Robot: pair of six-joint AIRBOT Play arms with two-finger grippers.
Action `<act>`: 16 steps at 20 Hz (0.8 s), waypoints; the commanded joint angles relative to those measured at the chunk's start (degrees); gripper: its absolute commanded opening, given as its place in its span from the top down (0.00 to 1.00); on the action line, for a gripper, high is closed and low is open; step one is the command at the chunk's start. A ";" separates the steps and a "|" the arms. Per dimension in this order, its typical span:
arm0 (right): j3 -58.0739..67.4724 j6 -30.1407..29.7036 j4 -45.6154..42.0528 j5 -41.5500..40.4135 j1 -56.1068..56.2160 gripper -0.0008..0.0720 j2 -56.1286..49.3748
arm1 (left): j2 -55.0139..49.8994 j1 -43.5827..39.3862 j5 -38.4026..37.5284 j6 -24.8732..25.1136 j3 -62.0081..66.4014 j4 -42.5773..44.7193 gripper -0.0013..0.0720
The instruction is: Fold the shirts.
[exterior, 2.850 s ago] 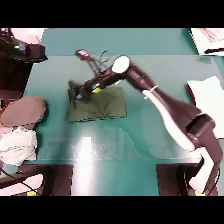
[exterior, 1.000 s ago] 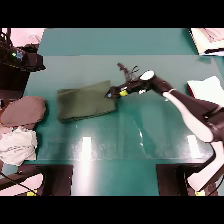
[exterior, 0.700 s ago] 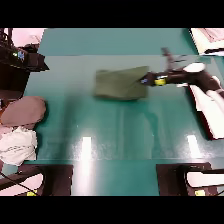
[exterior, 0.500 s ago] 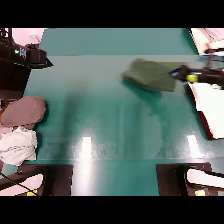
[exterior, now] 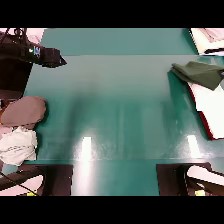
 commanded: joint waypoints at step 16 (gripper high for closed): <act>15.78 15.21 -28.22 16.85 -2.10 0.97 10.67 | -0.57 -0.68 -1.49 1.97 0.00 0.76 0.95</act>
